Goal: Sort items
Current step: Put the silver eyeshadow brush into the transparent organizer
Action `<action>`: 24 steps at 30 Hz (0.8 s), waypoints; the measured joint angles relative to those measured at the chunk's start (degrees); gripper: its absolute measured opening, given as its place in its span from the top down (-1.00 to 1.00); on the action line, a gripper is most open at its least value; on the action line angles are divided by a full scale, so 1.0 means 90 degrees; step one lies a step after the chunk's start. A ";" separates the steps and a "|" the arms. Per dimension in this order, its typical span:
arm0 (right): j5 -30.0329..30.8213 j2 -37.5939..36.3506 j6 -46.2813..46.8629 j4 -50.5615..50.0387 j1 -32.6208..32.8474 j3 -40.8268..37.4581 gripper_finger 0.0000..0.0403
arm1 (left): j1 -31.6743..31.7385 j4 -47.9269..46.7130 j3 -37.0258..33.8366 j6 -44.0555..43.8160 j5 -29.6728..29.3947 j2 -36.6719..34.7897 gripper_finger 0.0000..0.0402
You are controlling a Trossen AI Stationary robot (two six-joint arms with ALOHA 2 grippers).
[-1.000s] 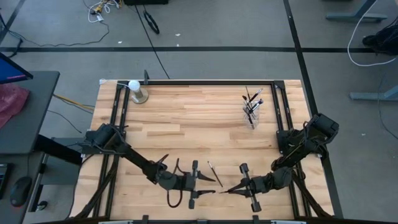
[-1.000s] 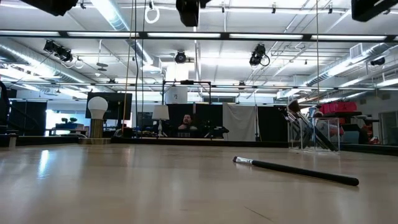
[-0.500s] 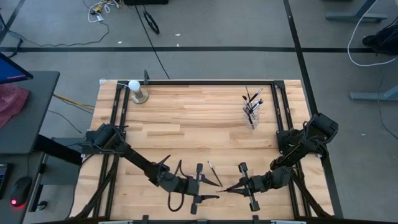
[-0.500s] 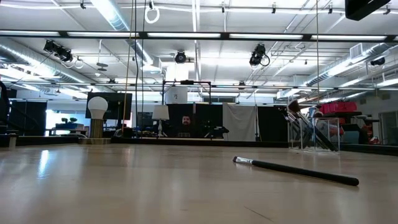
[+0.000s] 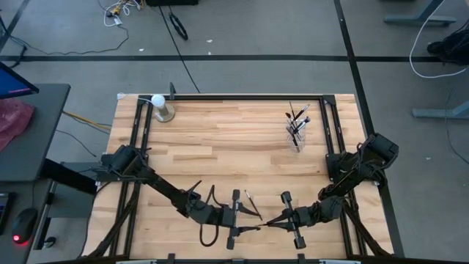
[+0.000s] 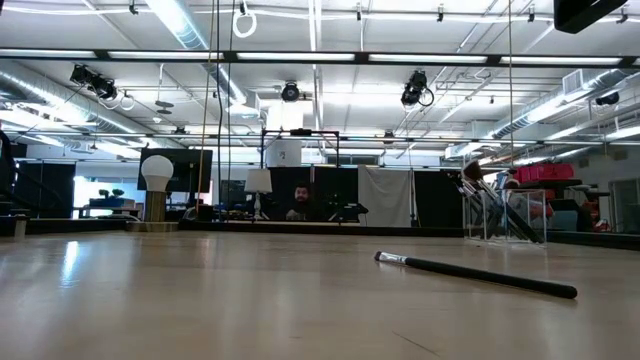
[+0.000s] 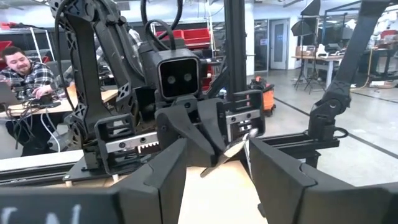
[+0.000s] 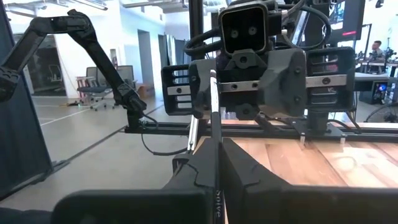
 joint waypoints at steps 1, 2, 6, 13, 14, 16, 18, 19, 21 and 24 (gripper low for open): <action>0.0000 0.0000 0.0001 0.0000 0.0000 0.0000 0.97 | 0.0001 -0.0001 0.0000 -0.0001 0.0004 0.0000 0.13; 0.0000 0.0000 0.0000 0.0000 0.0000 0.0000 0.97 | 0.0002 -0.0001 0.0000 0.0000 0.0016 0.0000 0.14; 0.0000 0.0000 0.0000 0.0000 0.0000 0.0000 0.97 | -0.0003 0.0006 0.0000 0.0008 0.0062 0.0000 0.25; 0.0000 0.0000 0.0002 -0.0002 0.0000 0.0002 0.97 | -0.0002 0.0008 0.0000 0.0008 0.0166 0.0000 0.56; 0.0001 0.0000 0.0003 -0.0014 -0.0002 0.0002 0.97 | -0.0002 0.0008 0.0000 -0.0003 0.0256 0.0000 0.60; 0.0002 -0.0002 0.0059 -0.0078 0.0000 0.0002 0.97 | -0.0002 0.0016 0.0000 -0.0018 0.0374 0.0000 0.68; -0.0006 -0.0002 0.0135 -0.0178 -0.0002 0.0002 0.97 | -0.0002 0.0018 0.0000 -0.0021 0.0375 0.0000 0.77; -0.0005 -0.0002 0.0188 -0.0205 -0.0002 0.0004 0.97 | -0.0002 0.0014 0.0000 -0.0020 0.0375 0.0000 0.81; 0.0002 -0.0002 0.0241 -0.0234 -0.0002 0.0005 0.97 | -0.0002 0.0013 0.0000 -0.0002 0.0372 0.0000 0.90; 0.0007 -0.0002 0.0235 -0.0260 -0.0002 0.0005 0.97 | 0.0000 0.0021 0.0000 0.0004 0.0368 0.0000 0.96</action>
